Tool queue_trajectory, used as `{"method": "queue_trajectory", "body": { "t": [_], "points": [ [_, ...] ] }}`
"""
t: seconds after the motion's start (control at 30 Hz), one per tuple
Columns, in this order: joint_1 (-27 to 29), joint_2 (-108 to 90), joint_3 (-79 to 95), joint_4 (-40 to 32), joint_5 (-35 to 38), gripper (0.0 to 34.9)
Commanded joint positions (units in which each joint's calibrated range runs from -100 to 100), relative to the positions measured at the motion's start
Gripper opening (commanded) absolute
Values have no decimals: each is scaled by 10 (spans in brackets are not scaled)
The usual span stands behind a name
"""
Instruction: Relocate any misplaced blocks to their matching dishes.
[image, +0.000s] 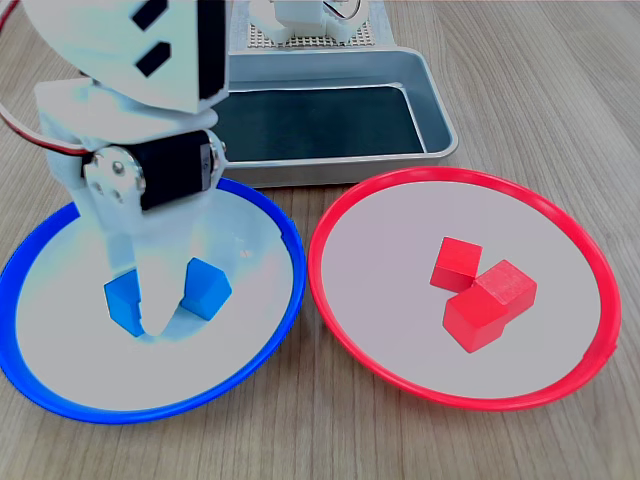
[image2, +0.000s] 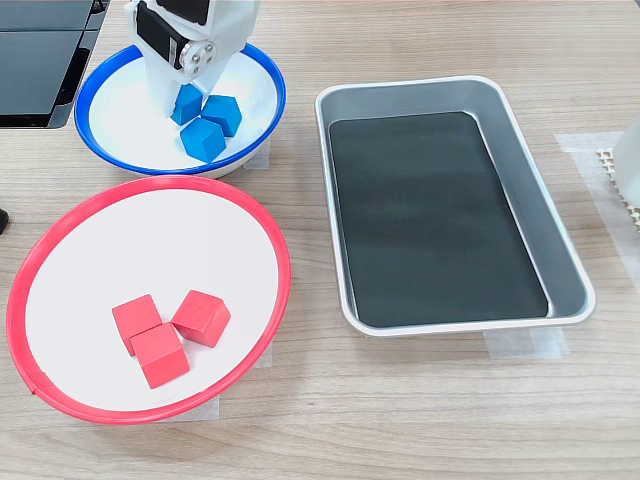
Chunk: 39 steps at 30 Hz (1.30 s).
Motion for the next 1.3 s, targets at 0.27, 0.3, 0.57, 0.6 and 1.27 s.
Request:
{"method": "queue_trajectory", "body": {
  "t": [0.27,0.3,0.57,0.6,1.27],
  "points": [
    [-9,7,-39,23,9,59],
    [-9,7,-40,24,9,63],
    [-13,-2,-50,41,9,80],
    [-14,-5,-50,42,9,81],
    [-51,-305,233,41,5,18]
  ]
}}
